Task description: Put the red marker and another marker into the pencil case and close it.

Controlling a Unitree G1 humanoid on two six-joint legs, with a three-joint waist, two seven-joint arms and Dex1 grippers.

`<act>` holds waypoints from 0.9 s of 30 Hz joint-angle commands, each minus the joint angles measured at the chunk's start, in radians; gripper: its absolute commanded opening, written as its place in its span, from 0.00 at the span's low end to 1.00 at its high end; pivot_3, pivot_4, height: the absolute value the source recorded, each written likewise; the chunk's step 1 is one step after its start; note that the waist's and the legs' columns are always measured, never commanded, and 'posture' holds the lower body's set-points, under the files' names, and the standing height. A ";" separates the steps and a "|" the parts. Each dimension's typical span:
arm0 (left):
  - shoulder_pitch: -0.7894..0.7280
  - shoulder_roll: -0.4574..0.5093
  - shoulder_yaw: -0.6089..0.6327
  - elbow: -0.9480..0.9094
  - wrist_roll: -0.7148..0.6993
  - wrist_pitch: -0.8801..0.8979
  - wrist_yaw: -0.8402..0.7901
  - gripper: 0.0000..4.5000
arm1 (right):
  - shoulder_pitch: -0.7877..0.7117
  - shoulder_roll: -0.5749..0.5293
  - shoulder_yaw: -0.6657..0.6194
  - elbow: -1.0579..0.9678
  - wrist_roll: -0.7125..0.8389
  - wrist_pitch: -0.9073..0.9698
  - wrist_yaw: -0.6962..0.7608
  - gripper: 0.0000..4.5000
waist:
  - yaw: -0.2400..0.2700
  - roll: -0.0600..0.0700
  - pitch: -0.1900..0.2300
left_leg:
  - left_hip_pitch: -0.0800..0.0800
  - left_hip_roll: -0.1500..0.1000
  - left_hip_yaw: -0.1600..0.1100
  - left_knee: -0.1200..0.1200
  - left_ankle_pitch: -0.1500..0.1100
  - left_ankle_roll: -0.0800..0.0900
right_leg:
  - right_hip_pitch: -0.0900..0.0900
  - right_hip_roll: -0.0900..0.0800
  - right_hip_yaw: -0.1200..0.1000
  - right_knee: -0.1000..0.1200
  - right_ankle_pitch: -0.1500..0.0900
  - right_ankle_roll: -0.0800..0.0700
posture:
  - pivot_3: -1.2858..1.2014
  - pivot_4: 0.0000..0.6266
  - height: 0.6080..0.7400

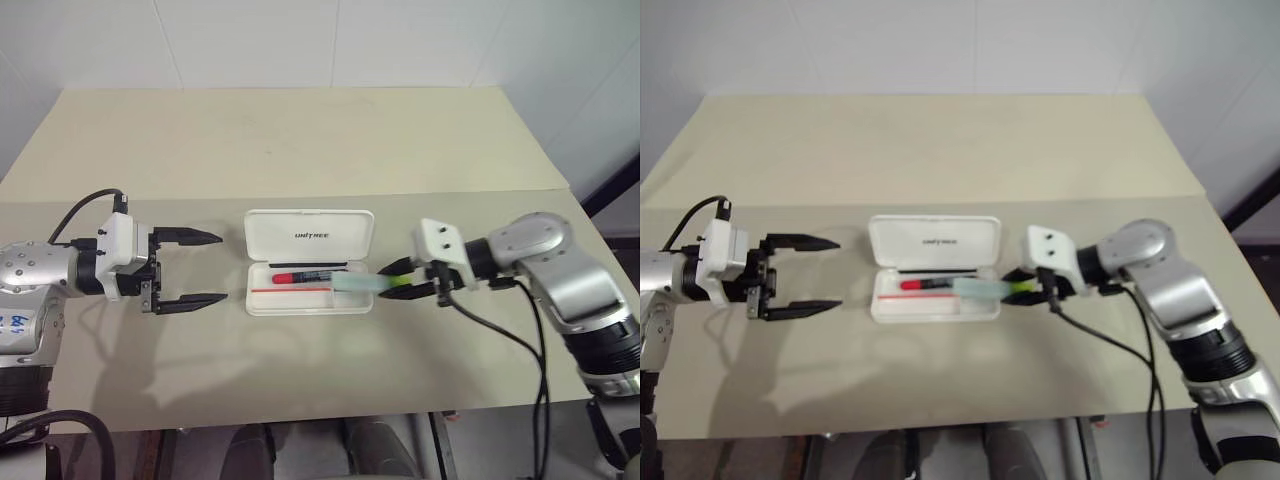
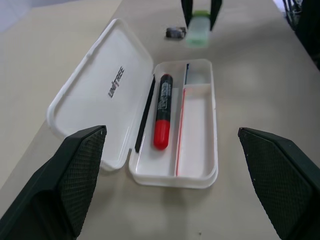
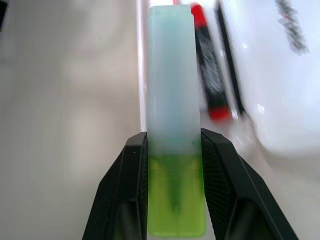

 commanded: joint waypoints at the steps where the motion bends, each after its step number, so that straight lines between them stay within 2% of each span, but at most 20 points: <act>1: 0.012 0.021 0.040 -0.005 0.003 -0.022 0.013 1.00 | -0.057 0.054 0.037 -0.028 -0.018 0.033 -0.046 0.24 | 0.002 0.000 0.000 | 0.000 0.000 0.000 0.000 0.000 0.000 | 0.000 0.000 0.000 0.000 0.000 0.000 | 0.52 0.24 1.00; 7: 0.040 0.023 0.055 -0.006 0.010 -0.034 0.027 1.00 | -0.117 0.196 0.123 -0.023 -0.052 0.110 -0.133 0.24 | 0.003 0.000 0.000 | 0.000 0.000 0.000 -0.001 0.000 0.000 | -0.001 0.000 -0.001 0.001 0.000 0.000 | 0.52 0.24 1.00; 17: 0.091 0.043 0.085 -0.047 -0.006 -0.010 0.048 1.00 | -0.109 0.255 0.199 -0.061 -0.036 0.195 -0.165 0.24 | 0.006 0.000 0.000 | -0.001 0.000 0.000 -0.002 0.000 0.000 | -0.001 0.000 -0.002 0.000 -0.001 -0.001 | 0.52 0.24 1.00; 27: 0.133 0.041 0.097 -0.092 -0.015 0.014 0.068 1.00 | -0.148 0.313 0.245 0.024 -0.075 0.164 -0.186 0.24 | 0.003 -0.001 0.000 | 0.000 0.001 0.000 -0.007 0.000 0.000 | -0.002 0.000 -0.002 -0.001 -0.001 -0.002 | 0.52 0.24 1.00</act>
